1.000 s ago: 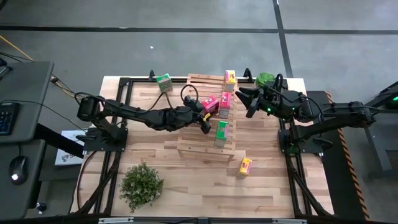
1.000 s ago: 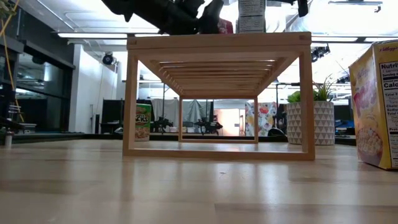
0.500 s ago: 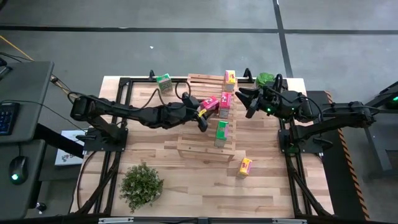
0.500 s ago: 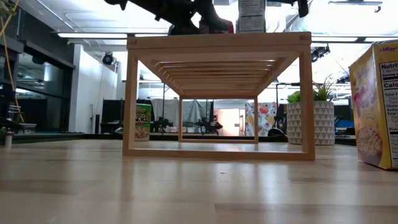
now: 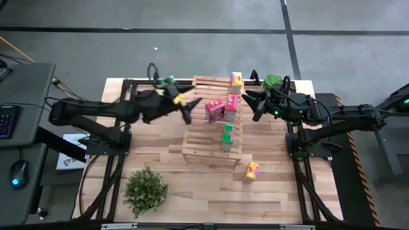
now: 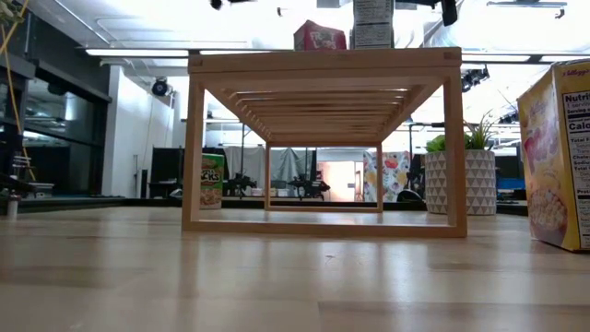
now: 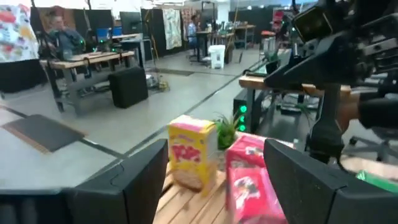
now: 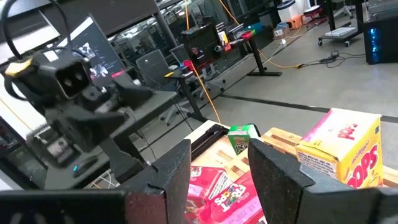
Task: Stack cereal on shelf
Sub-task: Put the red cereal box on the shelf aligned with other red cereal box
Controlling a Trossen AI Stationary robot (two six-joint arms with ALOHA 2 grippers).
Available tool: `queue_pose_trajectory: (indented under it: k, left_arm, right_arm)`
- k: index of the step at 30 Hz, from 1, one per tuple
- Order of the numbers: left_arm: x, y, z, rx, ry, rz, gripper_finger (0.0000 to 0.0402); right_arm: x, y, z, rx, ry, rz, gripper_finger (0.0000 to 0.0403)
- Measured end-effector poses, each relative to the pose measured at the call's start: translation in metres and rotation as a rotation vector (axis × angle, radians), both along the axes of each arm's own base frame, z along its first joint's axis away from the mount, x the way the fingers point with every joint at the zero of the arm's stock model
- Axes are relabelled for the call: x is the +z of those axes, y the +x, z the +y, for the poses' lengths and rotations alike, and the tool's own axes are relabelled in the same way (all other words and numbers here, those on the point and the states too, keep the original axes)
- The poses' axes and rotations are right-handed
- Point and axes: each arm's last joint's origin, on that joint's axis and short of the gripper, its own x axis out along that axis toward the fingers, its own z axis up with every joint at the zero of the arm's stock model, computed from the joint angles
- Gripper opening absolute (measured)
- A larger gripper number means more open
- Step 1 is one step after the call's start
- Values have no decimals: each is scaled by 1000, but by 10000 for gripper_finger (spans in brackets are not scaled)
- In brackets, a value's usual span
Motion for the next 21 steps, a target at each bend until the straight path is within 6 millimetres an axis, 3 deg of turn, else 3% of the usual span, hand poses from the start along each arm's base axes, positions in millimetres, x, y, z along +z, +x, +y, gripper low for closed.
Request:
queue_pose_trajectory:
  k: [3, 5, 12, 16, 21]
  left_arm:
    - [0, -15, 4, 44, -29, 66, 242]
    - [-10, -18, 9, 64, -72, 111, 214]
    - [-82, -6, 25, 18, -254, 66, 20]
    - [-108, 6, 39, -33, -395, 41, 8]
    - [-116, 24, 45, -108, -449, 63, 2]
  right_arm:
    - [0, 0, 0, 0, 0, 0, 154]
    - [0, 0, 0, 0, 0, 0, 154]
    - [0, 0, 0, -1, 2, -1, 154]
    - [0, 0, 0, -3, 2, -1, 154]
    - [0, 0, 0, -3, 2, -1, 154]
